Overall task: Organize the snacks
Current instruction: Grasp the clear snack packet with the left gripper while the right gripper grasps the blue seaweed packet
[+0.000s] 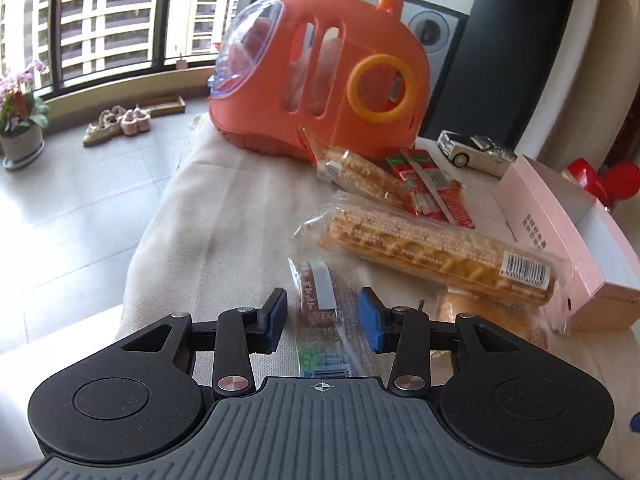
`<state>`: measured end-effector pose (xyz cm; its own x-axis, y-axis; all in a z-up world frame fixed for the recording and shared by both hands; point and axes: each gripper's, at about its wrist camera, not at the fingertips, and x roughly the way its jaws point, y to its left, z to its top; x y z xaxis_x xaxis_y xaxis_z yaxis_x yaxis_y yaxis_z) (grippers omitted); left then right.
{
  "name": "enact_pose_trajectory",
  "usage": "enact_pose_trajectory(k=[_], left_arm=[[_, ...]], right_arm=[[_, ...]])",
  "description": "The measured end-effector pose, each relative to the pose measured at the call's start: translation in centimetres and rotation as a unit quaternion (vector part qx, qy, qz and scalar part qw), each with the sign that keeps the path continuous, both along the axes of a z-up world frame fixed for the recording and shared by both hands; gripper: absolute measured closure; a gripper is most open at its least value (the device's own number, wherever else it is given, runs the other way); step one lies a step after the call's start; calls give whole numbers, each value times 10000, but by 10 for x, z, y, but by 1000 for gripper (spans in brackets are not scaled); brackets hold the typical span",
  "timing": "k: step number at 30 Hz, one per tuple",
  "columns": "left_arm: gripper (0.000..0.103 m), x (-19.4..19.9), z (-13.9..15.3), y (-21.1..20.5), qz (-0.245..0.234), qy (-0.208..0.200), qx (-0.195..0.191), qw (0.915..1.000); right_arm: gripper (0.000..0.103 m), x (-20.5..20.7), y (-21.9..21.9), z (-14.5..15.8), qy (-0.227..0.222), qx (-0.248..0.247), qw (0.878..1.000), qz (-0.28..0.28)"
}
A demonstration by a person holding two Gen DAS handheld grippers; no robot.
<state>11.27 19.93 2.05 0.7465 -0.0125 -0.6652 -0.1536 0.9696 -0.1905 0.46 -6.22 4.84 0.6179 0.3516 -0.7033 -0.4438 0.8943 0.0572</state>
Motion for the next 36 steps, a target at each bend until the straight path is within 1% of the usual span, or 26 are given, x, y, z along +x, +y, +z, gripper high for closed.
enact_pose_trajectory(k=[1,3,4,6,7,8,10,14,18,21,23,24,26,28,30,33,35,36], left_arm=[[58,-4,-1,-2,-60,-72,42,9999],[61,-15,-2,-3,-133,-135,-21,9998],[64,-22,-3,-3,-206,-126,-154,9996],[64,-41,-5,-5,-441,-97,-500,9977],[64,-50,-6,-8,-556,-87,-560,9968],[64,-59,-7,-14,-660,-79,-557,9962],[64,-78,-6,-26,-814,-98,-417,9958],[64,-105,-8,-32,-892,-91,-548,9945],[64,-113,-6,-37,-923,3,-459,9947],[64,-114,-3,-38,-942,48,-430,9946],[64,-114,-3,-38,-920,63,-445,9947],[64,-114,-2,-38,-911,58,-457,9948],[64,-114,-2,-35,-889,51,-535,9946],[64,-115,-3,-30,-814,55,-584,9950],[64,-116,-3,-25,-758,67,-650,9950],[64,-119,-2,-21,-724,123,-691,9949],[64,-123,-1,-21,-765,136,-682,9946],[64,-125,-1,-22,-781,129,-675,9946]], right_arm=[[14,0,0,-1,-36,-35,10000,-10],[14,1,0,0,-104,-78,9999,-34],[14,3,0,0,-127,-81,9999,-48],[14,6,0,3,-170,-32,9998,-65],[14,8,1,5,-192,16,9998,-76],[14,11,2,7,-214,72,9997,-85],[14,18,7,12,-248,217,9994,-124],[13,42,22,11,-91,402,9989,-217],[13,48,31,0,-68,71,9997,-232],[13,37,21,-6,-243,-204,9988,-373],[13,27,11,-5,-196,-255,9983,-496],[13,20,6,-2,-117,-178,9986,-488],[13,1,1,3,51,111,9996,-266],[13,-18,6,4,161,285,9993,177],[13,-34,21,2,195,213,9978,603],[13,-55,46,-5,141,-38,9917,1276],[13,-62,53,-11,159,-274,9883,1492],[13,-64,53,-14,146,-364,9878,1505]])
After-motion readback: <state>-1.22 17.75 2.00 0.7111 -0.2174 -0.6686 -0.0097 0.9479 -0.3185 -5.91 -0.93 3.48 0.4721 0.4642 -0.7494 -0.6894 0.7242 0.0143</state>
